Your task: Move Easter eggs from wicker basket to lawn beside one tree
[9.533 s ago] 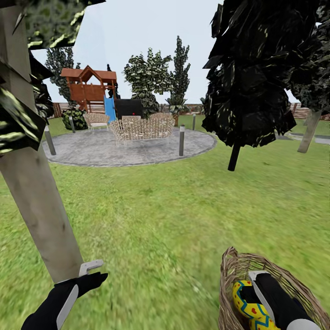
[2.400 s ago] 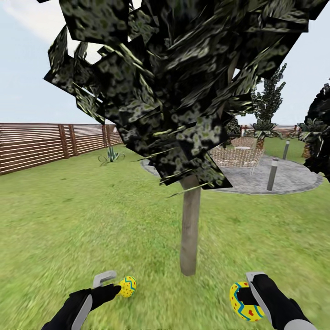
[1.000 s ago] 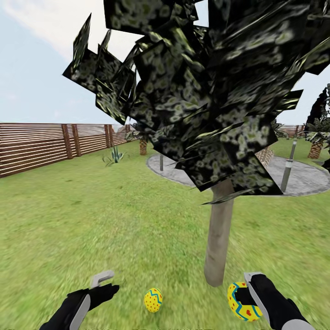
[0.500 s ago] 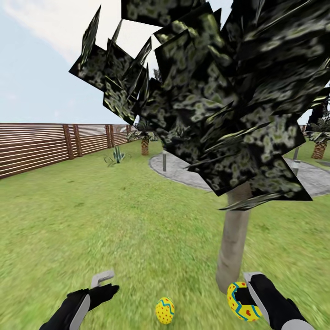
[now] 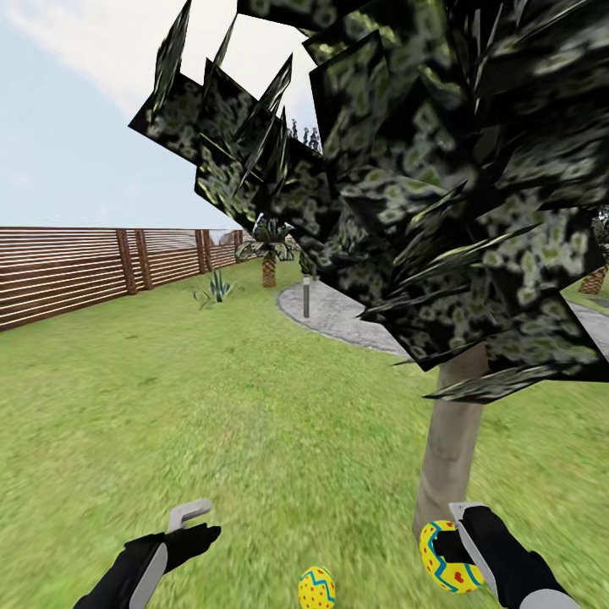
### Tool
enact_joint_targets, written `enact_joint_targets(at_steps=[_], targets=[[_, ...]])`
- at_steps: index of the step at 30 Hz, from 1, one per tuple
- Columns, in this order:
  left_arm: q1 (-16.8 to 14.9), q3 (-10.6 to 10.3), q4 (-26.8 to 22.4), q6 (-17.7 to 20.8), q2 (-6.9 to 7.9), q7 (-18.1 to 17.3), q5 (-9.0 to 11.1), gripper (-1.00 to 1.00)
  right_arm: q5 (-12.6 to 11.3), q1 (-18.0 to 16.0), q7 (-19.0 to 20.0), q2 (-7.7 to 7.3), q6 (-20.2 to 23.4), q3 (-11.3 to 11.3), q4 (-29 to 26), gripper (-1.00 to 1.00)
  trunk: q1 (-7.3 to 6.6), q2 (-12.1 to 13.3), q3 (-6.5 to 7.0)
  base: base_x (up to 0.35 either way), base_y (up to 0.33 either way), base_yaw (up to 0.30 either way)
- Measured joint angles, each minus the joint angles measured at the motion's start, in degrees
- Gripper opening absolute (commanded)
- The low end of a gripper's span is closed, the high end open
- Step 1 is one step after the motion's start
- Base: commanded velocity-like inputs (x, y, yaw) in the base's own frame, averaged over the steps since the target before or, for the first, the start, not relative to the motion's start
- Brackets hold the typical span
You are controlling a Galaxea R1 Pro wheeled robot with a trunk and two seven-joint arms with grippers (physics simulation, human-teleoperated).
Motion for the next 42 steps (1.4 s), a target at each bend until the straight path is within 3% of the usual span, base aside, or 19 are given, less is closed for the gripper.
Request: enact_joint_targets(at_steps=[42], targets=[[0.0, 0.27, -0.57, 0.09, 0.67, 0.17, 0.0, 1.0, -0.07, 0.0, 0.0, 0.0, 0.0, 0.0, 0.09, -1.0, 9.23, -16.85, -7.54, 0.0, 0.0, 0.0]])
